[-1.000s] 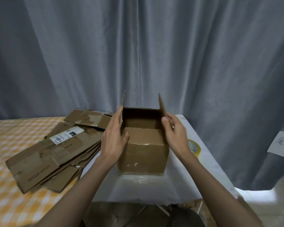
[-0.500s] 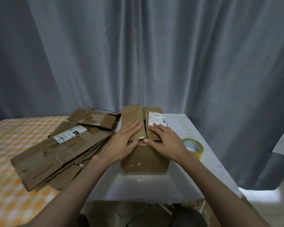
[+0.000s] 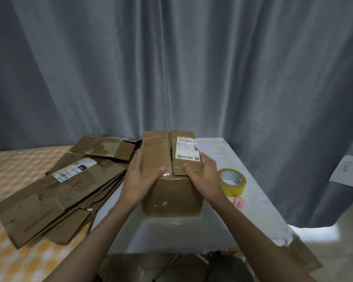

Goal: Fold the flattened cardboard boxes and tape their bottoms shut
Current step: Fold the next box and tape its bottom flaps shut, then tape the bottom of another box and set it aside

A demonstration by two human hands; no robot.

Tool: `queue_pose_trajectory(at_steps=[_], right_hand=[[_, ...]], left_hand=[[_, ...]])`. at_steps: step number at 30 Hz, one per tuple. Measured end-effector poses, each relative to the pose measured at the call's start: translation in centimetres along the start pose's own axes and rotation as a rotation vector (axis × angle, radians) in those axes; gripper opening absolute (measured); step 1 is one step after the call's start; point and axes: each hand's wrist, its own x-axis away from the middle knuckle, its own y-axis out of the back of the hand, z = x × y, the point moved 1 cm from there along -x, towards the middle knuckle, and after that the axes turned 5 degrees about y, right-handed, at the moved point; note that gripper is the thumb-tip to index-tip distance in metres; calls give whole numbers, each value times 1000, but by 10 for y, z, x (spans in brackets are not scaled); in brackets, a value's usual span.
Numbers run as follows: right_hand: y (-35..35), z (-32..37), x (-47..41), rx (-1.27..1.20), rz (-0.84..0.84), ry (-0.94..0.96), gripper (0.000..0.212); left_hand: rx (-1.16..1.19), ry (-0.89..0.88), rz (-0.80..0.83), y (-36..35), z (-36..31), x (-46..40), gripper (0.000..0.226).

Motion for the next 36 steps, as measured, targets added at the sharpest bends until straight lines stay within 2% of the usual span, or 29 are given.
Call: queue_pose_trajectory(at_steps=[2, 4, 8, 12, 15, 17, 19, 21, 24, 27, 30, 32, 36], right_hand=[[-1, -4, 4, -216, -54, -173, 59], [-3, -7, 1, -251, -84, -218, 60], [3, -8, -20, -304, -117, -179, 47], [27, -1, -62, -333, -148, -87, 40], [45, -6, -108, -287, -207, -48, 46], [57, -16, -137, -241, -236, -57, 59], [70, -26, -160, -192, -272, -67, 70], [83, -42, -178, -151, -282, -102, 70], [98, -73, -198, -91, -263, -158, 72], [109, -100, -214, -61, -241, -197, 56], [115, -116, -226, 6, -215, -157, 59], [116, -124, -233, 98, -193, -115, 73], [118, -138, -242, 469, -163, -20, 44]], left_hand=[[243, 206, 6, -7, 4, 1, 77], [292, 259, 6, -12, 9, -2, 72], [278, 225, -7, -21, -1, -21, 82], [275, 139, -43, -33, -39, -56, 76], [285, 79, -41, -54, -67, -92, 65], [317, 77, -25, -76, -75, -117, 60], [321, 94, 1, -105, -78, -139, 65], [311, 122, 24, -136, -76, -158, 72], [261, 178, 75, -178, -72, -175, 83], [207, 201, 123, -211, -69, -188, 94], [141, 188, 103, -237, -62, -202, 88], [40, 127, 39, -248, -60, -207, 85], [-340, -121, -15, -260, -69, -213, 78]])
